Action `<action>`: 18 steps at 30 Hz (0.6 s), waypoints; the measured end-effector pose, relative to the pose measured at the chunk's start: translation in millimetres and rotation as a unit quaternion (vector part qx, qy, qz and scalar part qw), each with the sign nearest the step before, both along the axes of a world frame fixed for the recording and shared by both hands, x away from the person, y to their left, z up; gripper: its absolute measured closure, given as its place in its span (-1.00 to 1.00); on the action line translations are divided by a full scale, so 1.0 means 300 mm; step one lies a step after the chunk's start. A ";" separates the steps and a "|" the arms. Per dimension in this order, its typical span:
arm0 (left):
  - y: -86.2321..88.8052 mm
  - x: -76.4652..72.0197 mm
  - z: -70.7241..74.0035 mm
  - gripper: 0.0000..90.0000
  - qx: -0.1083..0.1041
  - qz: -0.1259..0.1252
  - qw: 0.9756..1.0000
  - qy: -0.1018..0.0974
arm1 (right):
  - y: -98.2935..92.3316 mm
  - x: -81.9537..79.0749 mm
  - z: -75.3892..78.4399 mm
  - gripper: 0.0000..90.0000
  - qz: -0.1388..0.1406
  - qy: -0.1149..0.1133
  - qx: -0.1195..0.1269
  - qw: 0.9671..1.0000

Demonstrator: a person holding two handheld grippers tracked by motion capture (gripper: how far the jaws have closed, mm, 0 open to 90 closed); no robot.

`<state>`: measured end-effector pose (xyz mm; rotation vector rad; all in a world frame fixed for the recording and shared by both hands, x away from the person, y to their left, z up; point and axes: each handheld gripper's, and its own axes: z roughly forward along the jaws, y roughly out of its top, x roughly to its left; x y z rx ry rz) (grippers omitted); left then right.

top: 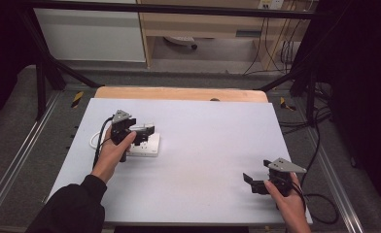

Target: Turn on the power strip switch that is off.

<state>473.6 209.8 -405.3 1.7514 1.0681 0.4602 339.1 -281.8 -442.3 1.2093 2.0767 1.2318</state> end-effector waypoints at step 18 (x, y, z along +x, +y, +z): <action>0.044 -0.088 0.025 -0.83 -0.007 -0.002 1.000 0.001 | -0.003 0.002 0.000 -0.95 -0.005 0.000 -0.001 1.000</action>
